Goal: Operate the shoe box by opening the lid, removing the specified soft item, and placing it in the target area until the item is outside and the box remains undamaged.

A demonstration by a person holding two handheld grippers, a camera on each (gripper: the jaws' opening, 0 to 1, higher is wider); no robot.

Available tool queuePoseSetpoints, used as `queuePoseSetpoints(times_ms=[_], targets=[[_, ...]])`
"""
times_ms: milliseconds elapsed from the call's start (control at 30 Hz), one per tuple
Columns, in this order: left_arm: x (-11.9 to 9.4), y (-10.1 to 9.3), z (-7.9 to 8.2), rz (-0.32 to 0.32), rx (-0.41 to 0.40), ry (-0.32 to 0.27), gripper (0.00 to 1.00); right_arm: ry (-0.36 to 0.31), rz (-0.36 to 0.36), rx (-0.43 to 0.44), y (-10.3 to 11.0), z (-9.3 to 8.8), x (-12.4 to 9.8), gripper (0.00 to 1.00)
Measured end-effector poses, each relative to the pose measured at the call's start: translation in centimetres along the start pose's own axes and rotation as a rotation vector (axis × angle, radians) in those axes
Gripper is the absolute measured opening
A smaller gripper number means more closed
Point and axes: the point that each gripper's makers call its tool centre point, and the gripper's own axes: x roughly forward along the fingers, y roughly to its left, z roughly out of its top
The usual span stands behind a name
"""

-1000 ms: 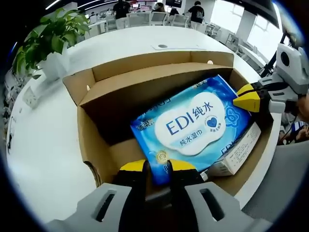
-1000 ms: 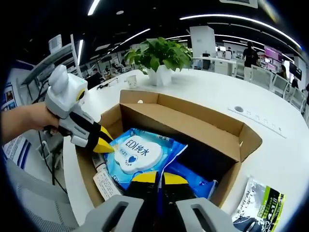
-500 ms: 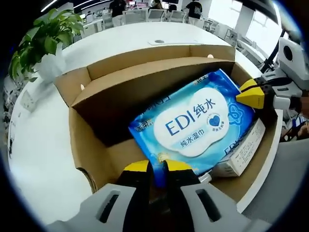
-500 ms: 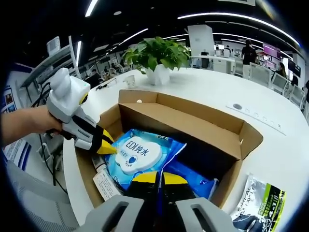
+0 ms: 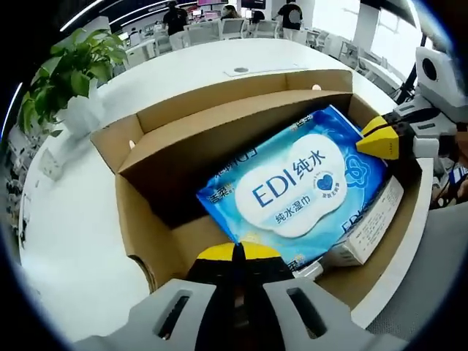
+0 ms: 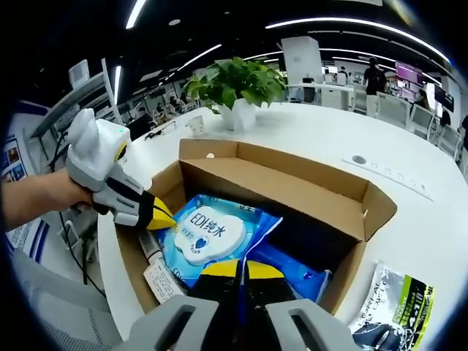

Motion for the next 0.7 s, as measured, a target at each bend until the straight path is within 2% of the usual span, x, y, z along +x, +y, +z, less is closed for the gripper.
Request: queuePoseSetpoints(times_ms=[233,700], targets=[[-0.8,-0.3,0.4,0.000,-0.006,-0.025,0.00,-0.013,0.001,0.005,0.0,0.3,-0.7,0.00],[-3.2,-0.4,2.5,0.029,0.000,-0.111,0.00,-0.071,0.004,0.022,-0.3,2.3,-2.5,0.00]])
